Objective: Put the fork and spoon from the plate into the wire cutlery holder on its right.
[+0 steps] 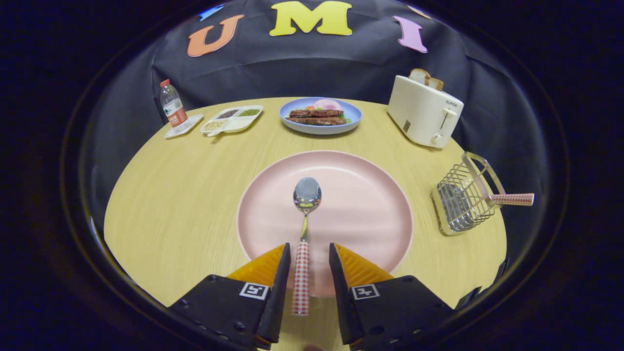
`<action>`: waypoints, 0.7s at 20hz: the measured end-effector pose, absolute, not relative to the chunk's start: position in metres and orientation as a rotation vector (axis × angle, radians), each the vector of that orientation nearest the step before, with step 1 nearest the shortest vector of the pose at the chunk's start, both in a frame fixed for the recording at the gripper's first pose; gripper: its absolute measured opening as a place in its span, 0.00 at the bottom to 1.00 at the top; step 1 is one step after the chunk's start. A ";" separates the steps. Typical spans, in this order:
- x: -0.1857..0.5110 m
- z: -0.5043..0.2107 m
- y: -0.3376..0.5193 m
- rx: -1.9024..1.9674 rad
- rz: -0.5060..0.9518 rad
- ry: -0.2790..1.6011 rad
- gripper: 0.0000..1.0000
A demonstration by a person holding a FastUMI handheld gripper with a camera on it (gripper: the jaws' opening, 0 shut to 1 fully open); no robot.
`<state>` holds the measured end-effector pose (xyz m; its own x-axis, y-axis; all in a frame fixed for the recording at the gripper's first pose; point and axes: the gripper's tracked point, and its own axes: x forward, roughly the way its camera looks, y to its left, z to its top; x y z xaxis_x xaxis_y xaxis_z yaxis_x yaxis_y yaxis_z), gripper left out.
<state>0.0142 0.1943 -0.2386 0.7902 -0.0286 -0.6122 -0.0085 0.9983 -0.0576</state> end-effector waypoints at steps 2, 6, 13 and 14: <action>0.011 -0.238 0.189 -0.057 -0.029 0.664 0.13; 0.013 -0.245 0.188 -0.067 -0.033 0.689 0.06; 0.002 -0.191 0.182 -0.103 0.034 0.694 0.01; 0.002 -0.177 0.180 -0.108 0.052 0.684 0.01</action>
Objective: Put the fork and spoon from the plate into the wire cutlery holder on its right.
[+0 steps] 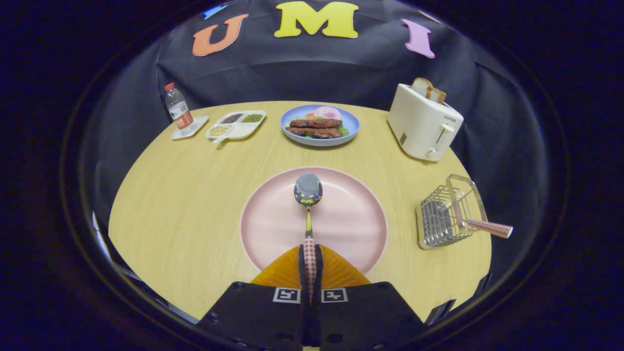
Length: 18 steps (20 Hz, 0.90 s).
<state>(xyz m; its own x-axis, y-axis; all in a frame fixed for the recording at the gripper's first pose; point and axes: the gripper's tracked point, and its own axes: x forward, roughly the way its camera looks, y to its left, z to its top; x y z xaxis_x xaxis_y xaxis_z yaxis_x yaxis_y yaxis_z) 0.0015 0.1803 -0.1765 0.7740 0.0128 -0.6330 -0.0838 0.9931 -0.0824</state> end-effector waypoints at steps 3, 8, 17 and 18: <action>0.000 -0.124 0.162 -0.103 0.085 0.655 0.01; -0.002 -0.052 0.085 -0.030 0.045 0.660 0.01; -0.030 -0.060 -0.045 0.035 -0.045 1.015 0.00; -0.034 -0.063 -0.049 0.031 -0.043 1.072 0.01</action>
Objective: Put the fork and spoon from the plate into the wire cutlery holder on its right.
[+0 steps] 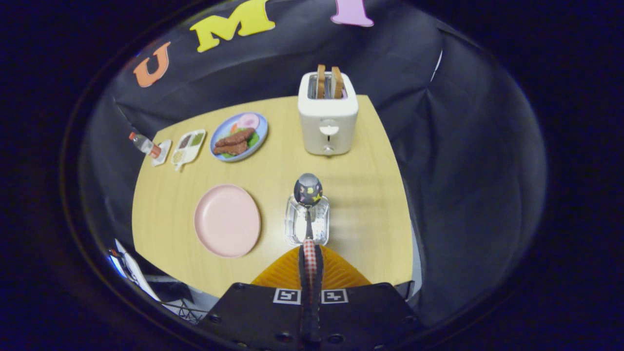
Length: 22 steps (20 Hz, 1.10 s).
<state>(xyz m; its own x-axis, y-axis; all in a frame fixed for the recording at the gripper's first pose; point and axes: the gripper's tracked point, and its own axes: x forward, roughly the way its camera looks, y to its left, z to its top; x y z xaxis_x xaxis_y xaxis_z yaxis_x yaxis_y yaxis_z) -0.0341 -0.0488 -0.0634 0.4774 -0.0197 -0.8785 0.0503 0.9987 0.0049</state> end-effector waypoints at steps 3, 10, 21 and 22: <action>-0.034 -0.076 -0.048 0.057 -0.018 1.207 0.01; -0.024 -0.092 -0.028 0.195 -0.006 1.442 0.01; 0.000 -0.104 -0.025 0.198 -0.114 1.564 0.01; 0.002 -0.103 -0.024 0.199 -0.114 1.564 0.01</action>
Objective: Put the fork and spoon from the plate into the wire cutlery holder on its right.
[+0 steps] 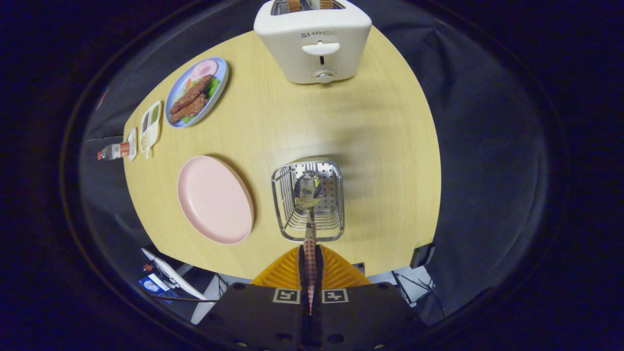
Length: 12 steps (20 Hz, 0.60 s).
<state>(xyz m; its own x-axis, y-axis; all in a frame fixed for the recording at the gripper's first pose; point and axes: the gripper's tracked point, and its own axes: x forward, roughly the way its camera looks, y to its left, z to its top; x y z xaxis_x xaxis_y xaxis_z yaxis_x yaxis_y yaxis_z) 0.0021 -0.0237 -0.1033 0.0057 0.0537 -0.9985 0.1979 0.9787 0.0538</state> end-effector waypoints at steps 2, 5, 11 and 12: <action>0.005 -0.104 -0.021 0.202 -0.112 1.565 0.04; 0.007 -0.104 -0.020 0.217 -0.120 1.566 0.05; 0.010 -0.097 -0.015 0.224 -0.107 1.534 0.11; 0.013 -0.095 -0.012 0.228 -0.096 1.516 0.13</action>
